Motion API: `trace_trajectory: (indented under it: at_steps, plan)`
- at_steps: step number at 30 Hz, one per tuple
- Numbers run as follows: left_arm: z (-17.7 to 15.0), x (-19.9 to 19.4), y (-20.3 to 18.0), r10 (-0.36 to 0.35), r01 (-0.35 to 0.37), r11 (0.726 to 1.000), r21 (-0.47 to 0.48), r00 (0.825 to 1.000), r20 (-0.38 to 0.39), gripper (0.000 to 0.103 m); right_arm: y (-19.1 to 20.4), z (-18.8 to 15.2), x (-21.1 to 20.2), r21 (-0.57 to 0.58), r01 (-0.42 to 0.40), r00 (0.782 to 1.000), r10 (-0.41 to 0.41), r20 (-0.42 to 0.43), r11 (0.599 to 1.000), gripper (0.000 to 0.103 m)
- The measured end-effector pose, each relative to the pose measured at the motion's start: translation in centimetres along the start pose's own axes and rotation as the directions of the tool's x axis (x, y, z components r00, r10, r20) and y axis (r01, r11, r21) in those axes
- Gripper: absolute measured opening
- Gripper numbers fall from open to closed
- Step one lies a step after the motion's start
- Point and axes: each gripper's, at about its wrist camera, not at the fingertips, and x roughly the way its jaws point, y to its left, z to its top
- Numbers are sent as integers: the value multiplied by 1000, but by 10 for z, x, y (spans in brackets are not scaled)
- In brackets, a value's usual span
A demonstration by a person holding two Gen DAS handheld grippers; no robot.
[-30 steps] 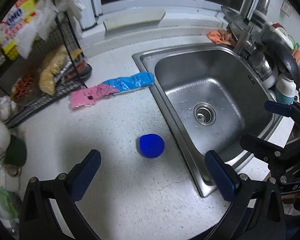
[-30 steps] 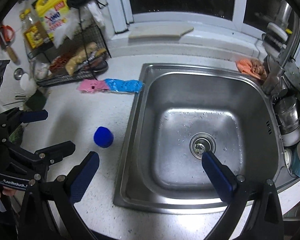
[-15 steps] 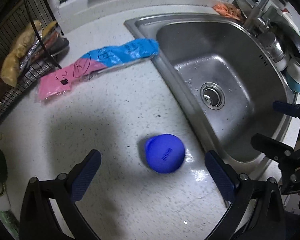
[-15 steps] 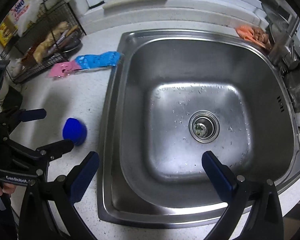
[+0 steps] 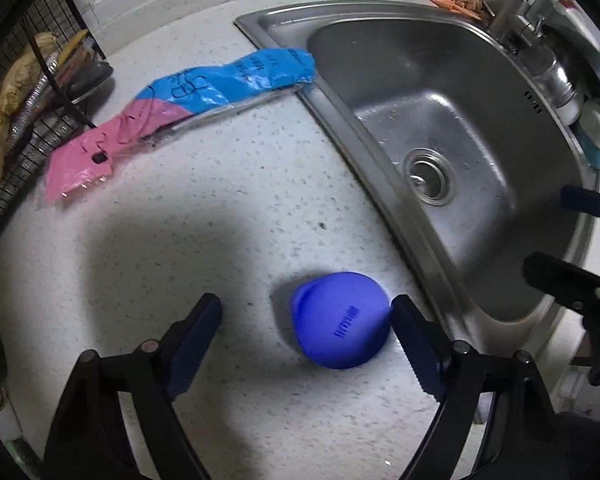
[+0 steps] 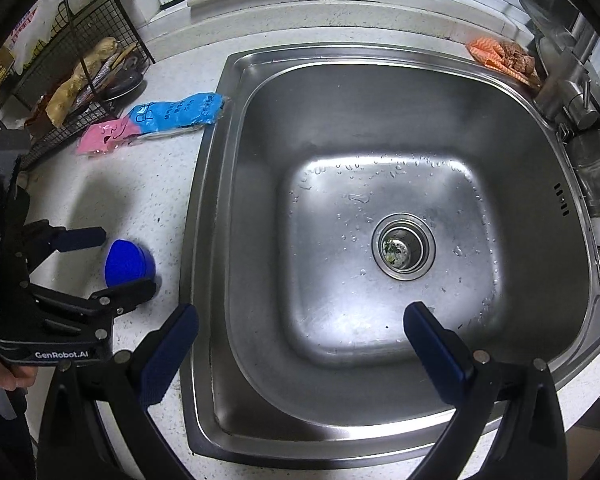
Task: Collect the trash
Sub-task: 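Lower the left tool onto the blue round lid and close on it, then grasp the pink-and-blue plastic bag with the right tool while the left tool holds the lid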
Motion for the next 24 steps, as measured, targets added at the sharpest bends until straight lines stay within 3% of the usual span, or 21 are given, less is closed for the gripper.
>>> trace_trajectory:
  at_steps: [3,6,11,18,24]
  plan:
    - [1,0,0,-1,1,1000,6,1000,9,85,0,-1,0,1,6,1000,-6,0,1000,103]
    - [2,-1,-1,6,-6,999,36,1000,7,77,0,-2,2,3,11,1000,-11,-7,1000,103]
    - [4,-3,-10,14,-15,997,79,1000,14,45,1,-3,1,3,15,1000,-15,-9,1000,103]
    - [-7,-7,-9,-5,4,998,70,1000,5,44,7,1,-4,-20,20,1000,-20,6,1000,103]
    - [-14,-38,20,-2,4,999,-45,999,51,44,23,14,-16,-99,7,1000,-5,18,995,103]
